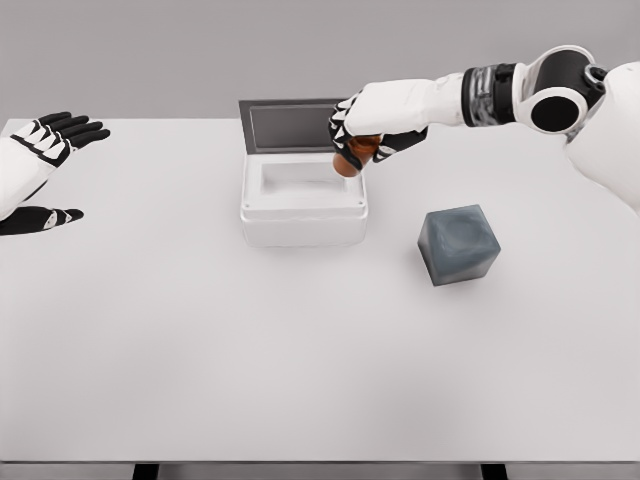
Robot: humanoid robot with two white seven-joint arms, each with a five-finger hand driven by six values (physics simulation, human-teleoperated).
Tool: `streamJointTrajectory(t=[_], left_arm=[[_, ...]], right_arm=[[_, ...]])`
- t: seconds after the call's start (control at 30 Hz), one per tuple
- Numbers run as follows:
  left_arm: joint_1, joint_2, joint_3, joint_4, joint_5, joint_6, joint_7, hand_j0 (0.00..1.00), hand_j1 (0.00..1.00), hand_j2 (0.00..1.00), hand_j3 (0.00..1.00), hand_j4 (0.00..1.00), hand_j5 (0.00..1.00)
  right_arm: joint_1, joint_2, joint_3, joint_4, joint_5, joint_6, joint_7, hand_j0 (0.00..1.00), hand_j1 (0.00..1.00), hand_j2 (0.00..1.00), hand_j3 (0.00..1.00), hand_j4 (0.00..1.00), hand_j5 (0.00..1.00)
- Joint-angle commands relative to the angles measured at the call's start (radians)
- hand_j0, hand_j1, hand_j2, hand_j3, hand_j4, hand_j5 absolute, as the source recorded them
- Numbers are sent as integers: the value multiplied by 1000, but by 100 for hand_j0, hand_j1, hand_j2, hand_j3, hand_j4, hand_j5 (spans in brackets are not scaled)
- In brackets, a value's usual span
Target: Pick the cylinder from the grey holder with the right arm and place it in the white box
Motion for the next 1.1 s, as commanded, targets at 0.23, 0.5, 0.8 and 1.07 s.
streamJointTrajectory(t=[0.23,0.5,0.8,1.07], left_arm=[[0,1,0,0,7,0,1,100,100,100,100,100,100],[0,1,0,0,7,0,1,100,100,100,100,100,100],[0,-1,0,0,7,0,1,100,100,100,100,100,100],[0,-1,0,0,7,0,2,100,100,100,100,100,100]], right_arm=[[-5,-3,5,-2,-2,3,-2,28,28,28,28,28,28],[-5,-6,5,-4,-2,3,-2,29,29,29,29,29,29],[-11,-13,6,-47,8,3,-2,100,100,100,100,100,100],[-31,-72,-103,-195,4,3,-2,100,100,100,100,100,100]])
